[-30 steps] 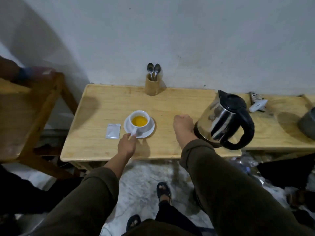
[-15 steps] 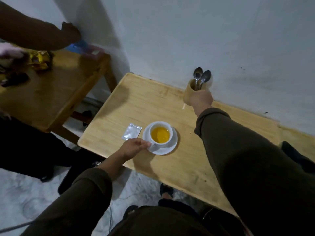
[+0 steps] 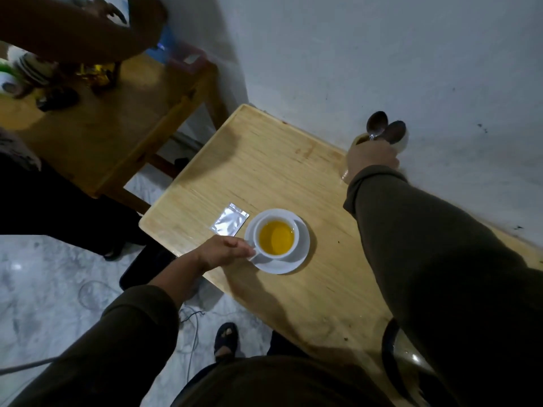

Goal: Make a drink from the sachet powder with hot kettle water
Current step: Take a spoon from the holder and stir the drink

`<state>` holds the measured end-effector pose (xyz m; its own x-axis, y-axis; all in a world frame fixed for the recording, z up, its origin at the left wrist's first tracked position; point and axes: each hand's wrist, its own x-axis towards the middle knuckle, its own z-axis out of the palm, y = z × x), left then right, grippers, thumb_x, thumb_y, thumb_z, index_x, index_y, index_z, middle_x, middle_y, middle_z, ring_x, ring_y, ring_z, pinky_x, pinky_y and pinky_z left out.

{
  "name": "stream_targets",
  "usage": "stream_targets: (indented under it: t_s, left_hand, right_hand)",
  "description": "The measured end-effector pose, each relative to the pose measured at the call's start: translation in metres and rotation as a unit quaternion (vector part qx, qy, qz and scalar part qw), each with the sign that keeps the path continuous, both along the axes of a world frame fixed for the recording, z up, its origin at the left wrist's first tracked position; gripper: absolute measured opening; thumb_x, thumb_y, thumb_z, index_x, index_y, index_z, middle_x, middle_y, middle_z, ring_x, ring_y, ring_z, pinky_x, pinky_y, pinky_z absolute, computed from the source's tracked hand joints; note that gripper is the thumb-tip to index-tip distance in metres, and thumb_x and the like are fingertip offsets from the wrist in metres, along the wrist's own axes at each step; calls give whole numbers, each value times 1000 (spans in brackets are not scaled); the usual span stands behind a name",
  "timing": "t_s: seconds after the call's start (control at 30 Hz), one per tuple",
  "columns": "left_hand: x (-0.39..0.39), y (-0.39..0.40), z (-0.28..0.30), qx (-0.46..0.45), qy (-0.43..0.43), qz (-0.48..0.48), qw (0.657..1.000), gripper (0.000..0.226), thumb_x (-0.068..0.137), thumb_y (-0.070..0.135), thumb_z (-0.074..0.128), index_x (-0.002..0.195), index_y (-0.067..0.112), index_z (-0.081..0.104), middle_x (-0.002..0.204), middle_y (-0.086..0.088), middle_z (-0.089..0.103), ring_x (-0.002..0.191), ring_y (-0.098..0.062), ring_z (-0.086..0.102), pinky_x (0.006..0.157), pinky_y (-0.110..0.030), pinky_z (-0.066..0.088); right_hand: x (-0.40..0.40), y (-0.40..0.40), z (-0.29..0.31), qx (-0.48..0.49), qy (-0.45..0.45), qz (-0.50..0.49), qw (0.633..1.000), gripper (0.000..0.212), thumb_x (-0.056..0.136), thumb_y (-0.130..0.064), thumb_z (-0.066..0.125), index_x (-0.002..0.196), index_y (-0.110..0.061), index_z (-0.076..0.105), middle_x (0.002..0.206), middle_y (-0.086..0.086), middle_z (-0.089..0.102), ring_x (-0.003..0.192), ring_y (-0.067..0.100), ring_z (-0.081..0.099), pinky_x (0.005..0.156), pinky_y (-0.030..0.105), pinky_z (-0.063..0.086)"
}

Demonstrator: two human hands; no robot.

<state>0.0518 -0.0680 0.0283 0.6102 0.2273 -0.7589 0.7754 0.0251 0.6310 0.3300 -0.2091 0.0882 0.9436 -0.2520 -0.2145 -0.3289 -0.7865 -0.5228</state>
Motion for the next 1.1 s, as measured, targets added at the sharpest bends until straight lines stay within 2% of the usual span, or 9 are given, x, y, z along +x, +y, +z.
stream_targets:
  t_s: [0.17, 0.37, 0.5, 0.67, 0.8, 0.87, 0.97, 1.03, 1.1]
  left_hand:
    - [3, -1, 2, -7, 13, -5, 1000, 21, 82, 16, 71, 63, 25, 71, 54, 14, 61, 49, 3, 53, 47, -7, 42]
    - [4, -3, 6, 2, 21, 1, 1000, 10, 81, 17, 72, 71, 22, 71, 55, 15, 61, 60, -7, 49, 54, -15, 38]
    - [2, -2, 5, 11, 14, -3, 1000, 9, 82, 17, 71, 74, 22, 73, 63, 13, 65, 69, -10, 53, 59, -15, 42]
    - [0, 0, 4, 6, 7, -5, 1000, 4, 78, 23, 75, 79, 19, 75, 63, 9, 65, 69, -12, 54, 63, -23, 41]
    - [2, 1, 10, 16, -8, -41, 999, 8, 80, 24, 73, 79, 16, 72, 70, -1, 64, 48, -1, 61, 45, -11, 46]
    - [1, 2, 10, 32, -16, -64, 997, 10, 82, 26, 71, 79, 16, 69, 70, 0, 62, 47, -1, 60, 41, -8, 43]
    - [0, 4, 7, 52, -31, -102, 993, 19, 82, 33, 69, 88, 15, 71, 86, -4, 67, 70, -12, 60, 60, -18, 49]
    - [-1, 6, 3, 54, -40, -119, 991, 32, 81, 37, 69, 100, 12, 73, 106, -10, 70, 88, -19, 62, 83, -32, 52]
    - [-2, 5, 2, 64, -53, -134, 987, 38, 83, 38, 66, 108, 10, 72, 116, -10, 68, 101, -22, 61, 93, -35, 49]
  right_hand:
    - [9, 1, -7, -16, 11, 12, 1000, 46, 92, -40, 36, 118, -10, 59, 120, 9, 59, 112, 28, 54, 97, 41, 45]
    - [12, 1, -5, -36, 14, 50, 998, 40, 93, -38, 41, 116, -10, 60, 122, 11, 57, 108, 32, 57, 93, 43, 48]
    - [5, 3, 5, 35, -48, 21, 998, 32, 95, -26, 43, 114, -9, 61, 123, 12, 56, 111, 32, 56, 97, 43, 49]
    - [-12, 2, 28, 85, -142, 27, 986, 13, 88, -10, 51, 90, -14, 63, 114, 7, 54, 103, 28, 57, 91, 42, 51]
    - [-40, -1, 47, 109, -188, 33, 976, 11, 91, -11, 48, 90, -15, 58, 111, 10, 55, 104, 28, 58, 87, 43, 52]
    - [-59, -2, 54, 104, -210, 40, 971, 11, 90, -11, 47, 89, -14, 57, 111, 8, 54, 102, 27, 58, 85, 41, 52]
    - [-92, -3, 62, 93, -221, 48, 970, 10, 93, -11, 43, 96, -12, 53, 111, 8, 56, 99, 25, 58, 79, 37, 49]
    - [-118, -1, 63, 113, -190, 34, 975, 12, 96, -12, 38, 100, -13, 49, 105, 9, 61, 90, 24, 57, 74, 36, 47]
    - [-144, 3, 56, 116, -145, 25, 982, 13, 96, -13, 38, 101, -11, 50, 103, 10, 62, 88, 25, 57, 72, 34, 44]
